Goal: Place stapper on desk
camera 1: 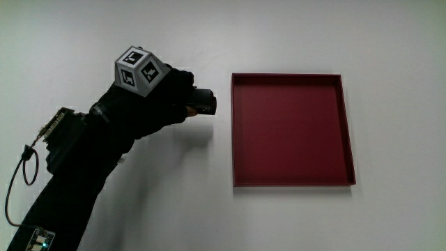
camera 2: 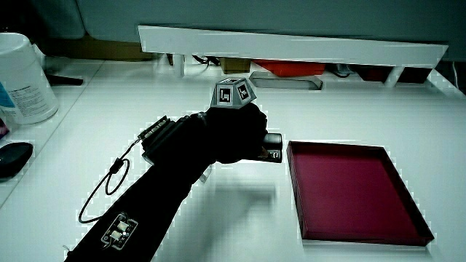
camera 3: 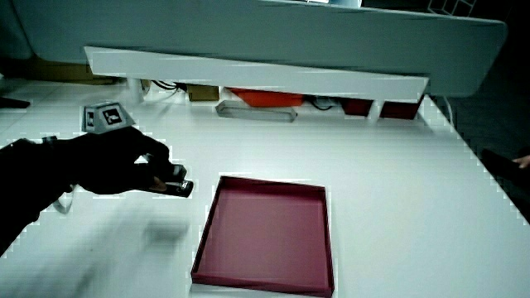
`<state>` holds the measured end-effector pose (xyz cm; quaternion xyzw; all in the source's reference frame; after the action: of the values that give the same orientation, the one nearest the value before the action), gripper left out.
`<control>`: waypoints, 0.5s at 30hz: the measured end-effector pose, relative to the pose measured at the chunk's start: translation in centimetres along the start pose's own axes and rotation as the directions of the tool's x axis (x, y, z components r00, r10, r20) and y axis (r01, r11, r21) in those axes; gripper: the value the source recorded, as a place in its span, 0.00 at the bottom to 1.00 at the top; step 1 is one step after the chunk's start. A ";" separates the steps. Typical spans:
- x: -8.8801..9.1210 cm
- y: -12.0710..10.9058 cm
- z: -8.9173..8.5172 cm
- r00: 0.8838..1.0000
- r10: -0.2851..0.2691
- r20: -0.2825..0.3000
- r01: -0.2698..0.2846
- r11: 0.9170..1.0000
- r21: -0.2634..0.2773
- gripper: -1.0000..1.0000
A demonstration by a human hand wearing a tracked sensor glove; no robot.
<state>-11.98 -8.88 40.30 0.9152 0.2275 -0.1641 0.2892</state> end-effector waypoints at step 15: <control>-4.1 2.1 -4.2 0.993 0.117 0.023 -0.114 0.988 -0.104 0.50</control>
<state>-13.63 -9.20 46.23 0.9083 0.1781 -0.1485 0.3482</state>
